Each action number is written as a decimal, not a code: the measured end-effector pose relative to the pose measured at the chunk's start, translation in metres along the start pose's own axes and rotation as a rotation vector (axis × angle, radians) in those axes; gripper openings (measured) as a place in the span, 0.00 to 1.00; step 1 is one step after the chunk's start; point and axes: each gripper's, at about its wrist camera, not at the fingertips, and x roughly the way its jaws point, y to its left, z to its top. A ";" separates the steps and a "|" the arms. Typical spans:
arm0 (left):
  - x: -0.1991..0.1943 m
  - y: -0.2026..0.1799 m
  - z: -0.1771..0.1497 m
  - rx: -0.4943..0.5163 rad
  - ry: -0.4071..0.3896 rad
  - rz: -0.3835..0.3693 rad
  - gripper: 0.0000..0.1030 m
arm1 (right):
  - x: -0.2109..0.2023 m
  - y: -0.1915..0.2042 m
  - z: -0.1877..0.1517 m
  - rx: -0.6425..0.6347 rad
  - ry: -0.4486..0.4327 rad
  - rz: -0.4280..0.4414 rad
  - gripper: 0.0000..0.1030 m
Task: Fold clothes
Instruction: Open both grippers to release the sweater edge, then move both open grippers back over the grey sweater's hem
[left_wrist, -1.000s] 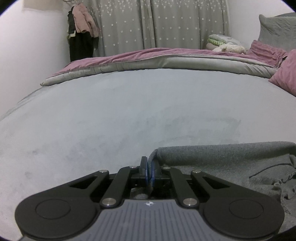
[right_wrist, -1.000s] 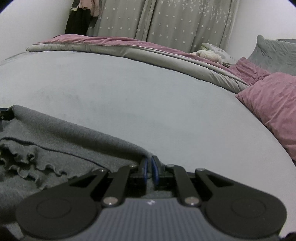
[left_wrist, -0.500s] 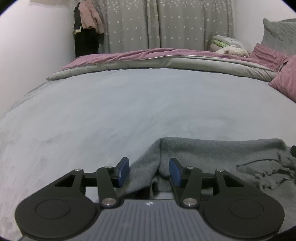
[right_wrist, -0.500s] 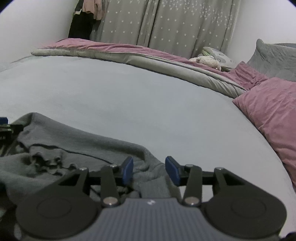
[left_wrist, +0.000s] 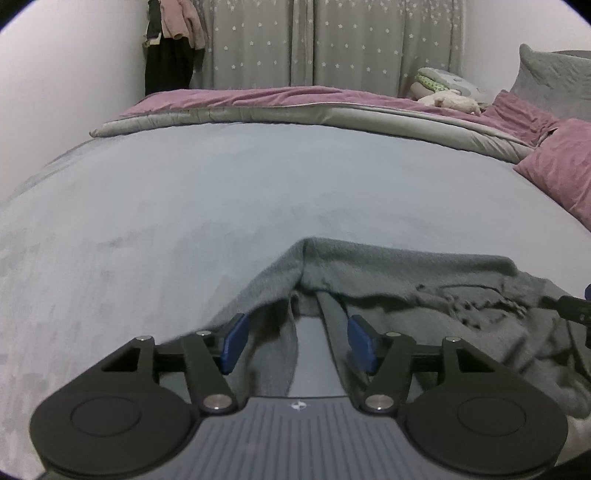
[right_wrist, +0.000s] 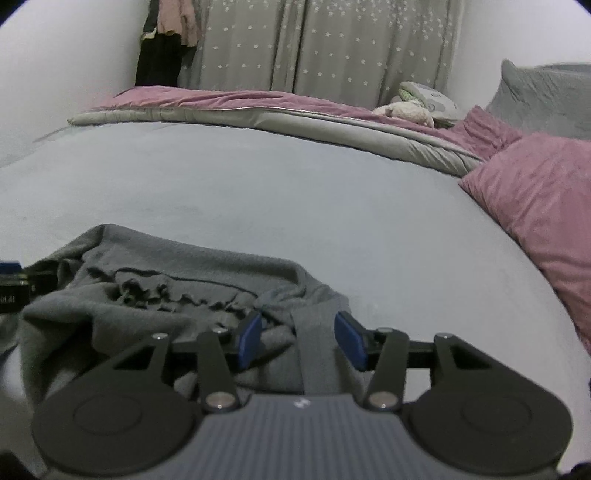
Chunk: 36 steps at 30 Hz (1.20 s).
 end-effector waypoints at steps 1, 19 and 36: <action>-0.003 0.000 -0.002 -0.007 0.006 -0.004 0.60 | -0.004 -0.001 -0.003 0.011 0.002 0.004 0.46; -0.041 0.006 -0.050 -0.152 0.125 -0.156 0.60 | -0.041 -0.027 -0.060 0.223 0.112 0.110 0.54; -0.029 -0.006 -0.053 -0.238 0.235 -0.268 0.60 | -0.025 -0.026 -0.073 0.304 0.250 0.206 0.70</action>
